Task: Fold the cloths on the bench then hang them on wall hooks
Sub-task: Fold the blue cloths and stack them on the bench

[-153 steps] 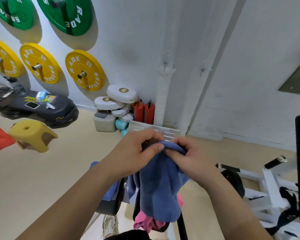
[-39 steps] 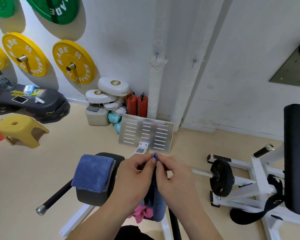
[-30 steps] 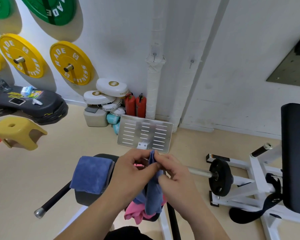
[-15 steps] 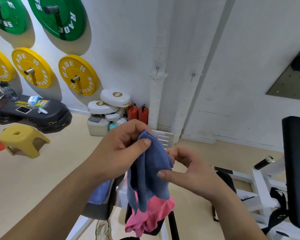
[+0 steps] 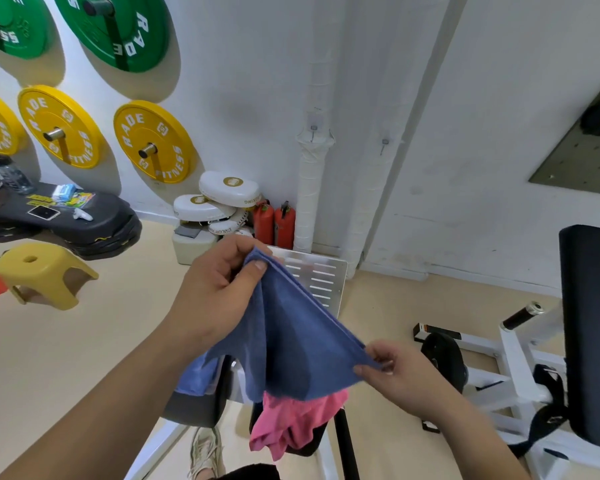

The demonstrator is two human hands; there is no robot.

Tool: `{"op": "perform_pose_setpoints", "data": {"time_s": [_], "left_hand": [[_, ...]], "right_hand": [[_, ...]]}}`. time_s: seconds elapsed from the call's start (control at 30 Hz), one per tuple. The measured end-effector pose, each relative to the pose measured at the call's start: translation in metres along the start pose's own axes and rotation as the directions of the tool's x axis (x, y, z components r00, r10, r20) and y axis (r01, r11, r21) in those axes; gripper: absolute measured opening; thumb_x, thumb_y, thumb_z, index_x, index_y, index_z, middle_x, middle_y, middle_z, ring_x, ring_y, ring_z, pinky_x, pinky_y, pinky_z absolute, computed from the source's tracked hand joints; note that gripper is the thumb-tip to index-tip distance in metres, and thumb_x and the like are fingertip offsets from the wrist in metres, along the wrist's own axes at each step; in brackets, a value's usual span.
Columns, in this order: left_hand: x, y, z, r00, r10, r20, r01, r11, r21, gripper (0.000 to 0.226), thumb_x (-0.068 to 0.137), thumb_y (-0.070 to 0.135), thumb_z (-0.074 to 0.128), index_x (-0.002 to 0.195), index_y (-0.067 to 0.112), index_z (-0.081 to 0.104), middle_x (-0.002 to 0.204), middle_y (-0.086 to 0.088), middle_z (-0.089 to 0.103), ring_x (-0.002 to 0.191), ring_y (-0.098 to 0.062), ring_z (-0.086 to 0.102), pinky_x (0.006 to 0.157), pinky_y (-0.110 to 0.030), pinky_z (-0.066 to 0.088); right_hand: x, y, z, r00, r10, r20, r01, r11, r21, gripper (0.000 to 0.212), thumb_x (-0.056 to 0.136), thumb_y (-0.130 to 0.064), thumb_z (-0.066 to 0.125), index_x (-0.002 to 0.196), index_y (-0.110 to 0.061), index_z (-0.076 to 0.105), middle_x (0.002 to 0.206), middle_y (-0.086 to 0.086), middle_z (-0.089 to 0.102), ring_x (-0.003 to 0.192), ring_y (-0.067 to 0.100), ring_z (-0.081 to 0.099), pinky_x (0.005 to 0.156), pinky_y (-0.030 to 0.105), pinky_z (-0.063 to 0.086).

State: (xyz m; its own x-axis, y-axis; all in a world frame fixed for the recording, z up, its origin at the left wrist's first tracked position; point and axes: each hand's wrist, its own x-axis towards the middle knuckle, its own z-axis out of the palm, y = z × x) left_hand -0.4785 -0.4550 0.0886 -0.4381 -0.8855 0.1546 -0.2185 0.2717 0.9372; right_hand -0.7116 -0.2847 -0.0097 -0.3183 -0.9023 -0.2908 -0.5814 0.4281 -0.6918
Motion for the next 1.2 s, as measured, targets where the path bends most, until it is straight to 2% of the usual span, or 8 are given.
{"op": "perform_pose_setpoints", "data": {"time_s": [0.1, 0.23, 0.37, 0.47, 0.6, 0.77, 0.97, 1.2], "left_hand": [[0.001, -0.012, 0.003, 0.998, -0.035, -0.055, 0.035, 0.999, 0.002, 0.024, 0.100, 0.007, 0.058, 0.094, 0.027, 0.069, 0.084, 0.012, 0.073, 0.075, 0.006, 0.063, 0.069, -0.008, 0.047], [0.005, -0.019, 0.005, 0.995, -0.047, -0.083, 0.043, 0.998, -0.045, 0.023, 0.101, 0.006, 0.058, 0.096, 0.026, 0.069, 0.081, 0.020, 0.072, 0.073, 0.009, 0.062, 0.072, -0.017, 0.048], [0.008, -0.019, 0.010, 0.997, -0.026, -0.074, 0.019, 0.995, -0.099, 0.027, 0.101, 0.003, 0.057, 0.097, 0.027, 0.068, 0.081, 0.023, 0.073, 0.075, 0.011, 0.064, 0.071, -0.008, 0.049], [0.016, -0.028, 0.005, 0.988, -0.079, -0.130, 0.065, 0.992, -0.107, 0.024, 0.102, 0.009, 0.058, 0.100, 0.030, 0.070, 0.082, 0.020, 0.074, 0.078, 0.005, 0.065, 0.073, -0.017, 0.049], [0.017, -0.036, -0.003, 0.979, -0.139, -0.146, 0.122, 0.985, -0.121, 0.018, 0.102, 0.016, 0.060, 0.102, 0.030, 0.072, 0.089, 0.010, 0.078, 0.082, -0.005, 0.069, 0.084, -0.038, 0.057], [0.011, -0.042, -0.004, 0.990, -0.119, -0.078, 0.106, 0.982, -0.154, 0.025, 0.102, 0.013, 0.059, 0.109, 0.029, 0.076, 0.097, 0.010, 0.079, 0.088, -0.002, 0.071, 0.079, -0.021, 0.056], [0.008, -0.062, 0.000, 0.948, -0.307, -0.088, 0.283, 0.935, -0.213, 0.020, 0.101, 0.015, 0.062, 0.098, 0.025, 0.079, 0.086, 0.005, 0.080, 0.074, -0.006, 0.071, 0.068, -0.033, 0.059], [0.010, -0.064, 0.009, 0.936, -0.317, -0.152, 0.313, 0.948, -0.050, 0.017, 0.101, 0.028, 0.062, 0.091, 0.028, 0.076, 0.080, 0.011, 0.076, 0.080, -0.013, 0.065, 0.070, -0.032, 0.049]], "right_hand": [[-0.001, 0.000, -0.008, 0.946, -0.072, -0.317, 0.051, 0.996, -0.074, 0.014, 0.090, -0.023, 0.074, 0.090, -0.036, 0.069, 0.095, -0.012, 0.060, 0.088, 0.001, 0.058, 0.075, 0.018, 0.044], [0.004, -0.005, -0.027, 0.852, -0.017, -0.524, -0.086, 0.981, -0.173, 0.032, 0.095, -0.018, 0.064, 0.127, -0.023, 0.065, 0.116, -0.002, 0.054, 0.099, 0.022, 0.060, 0.084, 0.035, 0.050], [0.010, -0.019, -0.048, 0.796, -0.152, -0.586, -0.112, 0.914, -0.390, 0.007, 0.082, -0.013, 0.073, 0.080, -0.020, 0.073, 0.104, 0.000, 0.061, 0.103, 0.029, 0.054, 0.079, 0.037, 0.034], [0.005, -0.033, -0.068, 0.737, -0.303, -0.605, -0.054, 0.865, -0.500, 0.015, 0.069, -0.021, 0.080, 0.067, -0.030, 0.068, 0.131, -0.005, 0.062, 0.128, 0.028, 0.042, 0.086, 0.037, 0.024], [-0.003, -0.043, -0.097, 0.891, -0.048, -0.451, 0.109, 0.988, 0.111, 0.021, 0.079, -0.020, 0.081, 0.072, -0.018, 0.062, 0.093, -0.012, 0.071, 0.097, 0.014, 0.065, 0.080, 0.034, 0.045], [-0.004, -0.027, -0.096, 0.930, 0.115, -0.349, 0.160, 0.728, 0.667, 0.008, 0.087, -0.019, 0.080, 0.087, -0.016, 0.072, 0.085, 0.008, 0.073, 0.083, 0.027, 0.065, 0.074, 0.044, 0.048], [0.010, -0.011, -0.057, 0.919, 0.311, -0.245, -0.001, 0.620, 0.784, 0.026, 0.100, -0.033, 0.063, 0.102, -0.013, 0.079, 0.105, 0.010, 0.080, 0.098, 0.024, 0.073, 0.086, 0.045, 0.057], [0.022, -0.001, -0.042, 0.842, 0.363, -0.399, -0.028, 0.768, 0.640, 0.027, 0.104, -0.046, 0.054, 0.104, -0.026, 0.073, 0.097, -0.001, 0.079, 0.096, 0.021, 0.073, 0.086, 0.043, 0.058]]}}
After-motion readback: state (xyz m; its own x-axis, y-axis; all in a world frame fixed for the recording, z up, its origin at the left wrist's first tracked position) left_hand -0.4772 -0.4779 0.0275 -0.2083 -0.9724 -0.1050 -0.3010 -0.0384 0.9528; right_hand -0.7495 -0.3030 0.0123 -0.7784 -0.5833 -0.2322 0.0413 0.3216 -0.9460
